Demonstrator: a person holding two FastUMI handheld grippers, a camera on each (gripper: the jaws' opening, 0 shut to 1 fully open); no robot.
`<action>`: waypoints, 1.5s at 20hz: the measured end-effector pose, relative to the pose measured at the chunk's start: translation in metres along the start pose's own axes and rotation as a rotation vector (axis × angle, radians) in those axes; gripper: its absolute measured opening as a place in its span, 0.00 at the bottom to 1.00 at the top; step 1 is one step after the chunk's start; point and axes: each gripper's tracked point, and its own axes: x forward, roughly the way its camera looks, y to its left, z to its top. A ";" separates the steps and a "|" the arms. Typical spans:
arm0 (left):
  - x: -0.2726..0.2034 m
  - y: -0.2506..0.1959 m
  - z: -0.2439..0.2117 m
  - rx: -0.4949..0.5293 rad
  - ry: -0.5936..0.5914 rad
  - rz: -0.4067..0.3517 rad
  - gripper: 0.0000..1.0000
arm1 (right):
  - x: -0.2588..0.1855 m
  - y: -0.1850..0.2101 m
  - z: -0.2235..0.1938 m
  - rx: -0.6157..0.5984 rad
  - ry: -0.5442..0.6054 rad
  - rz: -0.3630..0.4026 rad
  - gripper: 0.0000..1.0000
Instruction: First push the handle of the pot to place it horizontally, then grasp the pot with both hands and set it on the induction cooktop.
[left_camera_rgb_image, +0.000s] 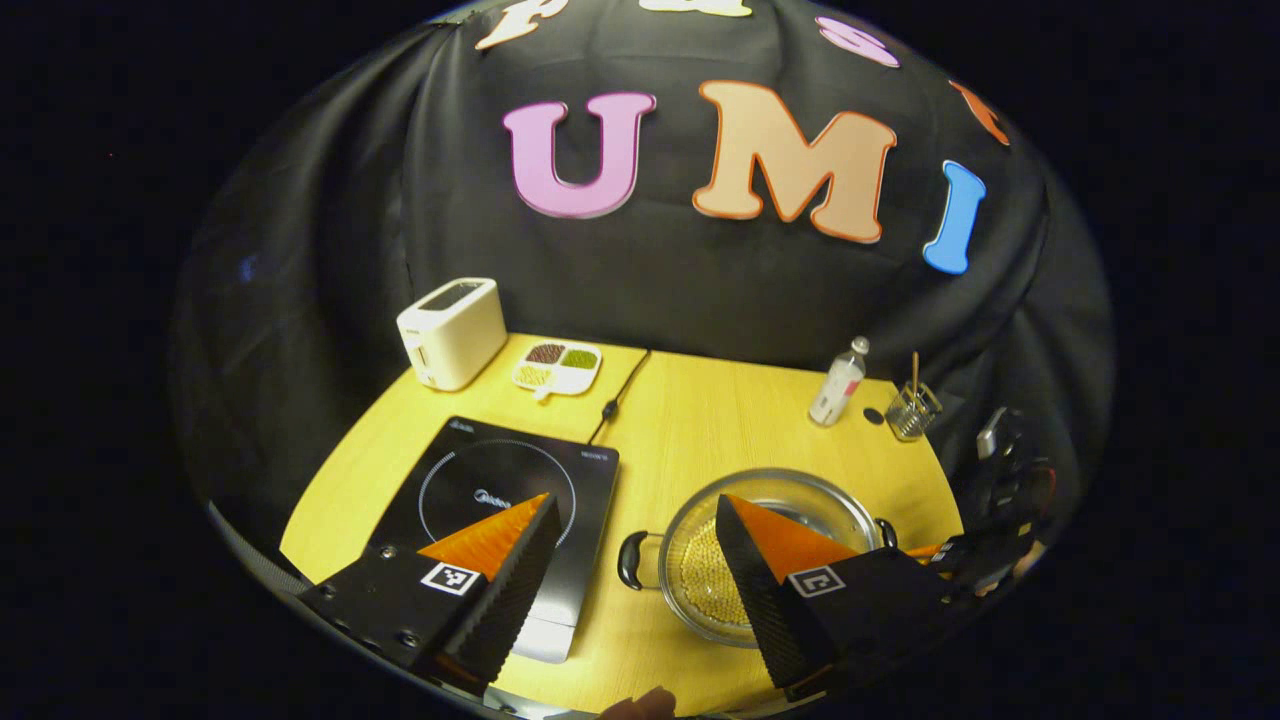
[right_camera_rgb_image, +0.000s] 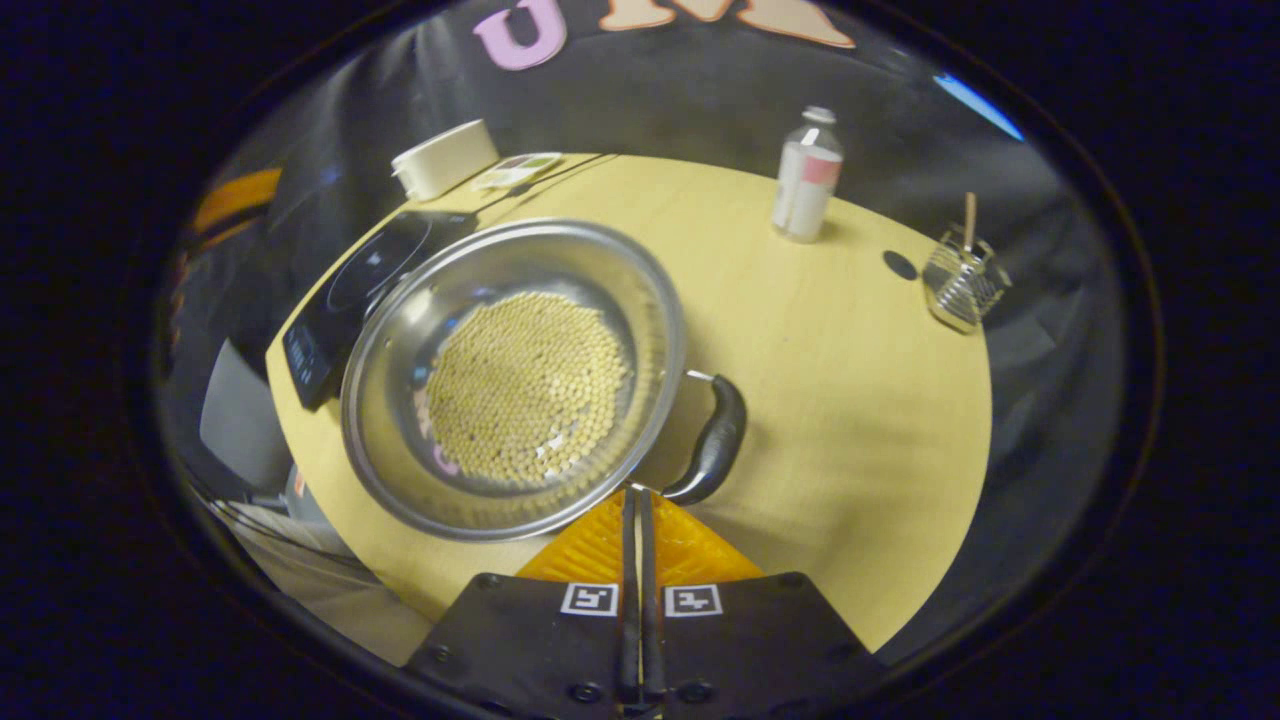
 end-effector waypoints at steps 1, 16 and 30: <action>0.008 0.000 -0.012 -0.009 0.034 -0.007 0.96 | -0.004 -0.003 0.008 0.043 -0.022 -0.015 0.02; 0.110 -0.008 -0.123 0.105 0.297 -0.072 0.92 | 0.038 -0.012 0.016 0.387 0.023 -0.148 0.76; 0.118 0.002 -0.143 0.134 0.345 -0.015 0.63 | 0.041 -0.012 0.009 0.392 0.043 -0.164 0.40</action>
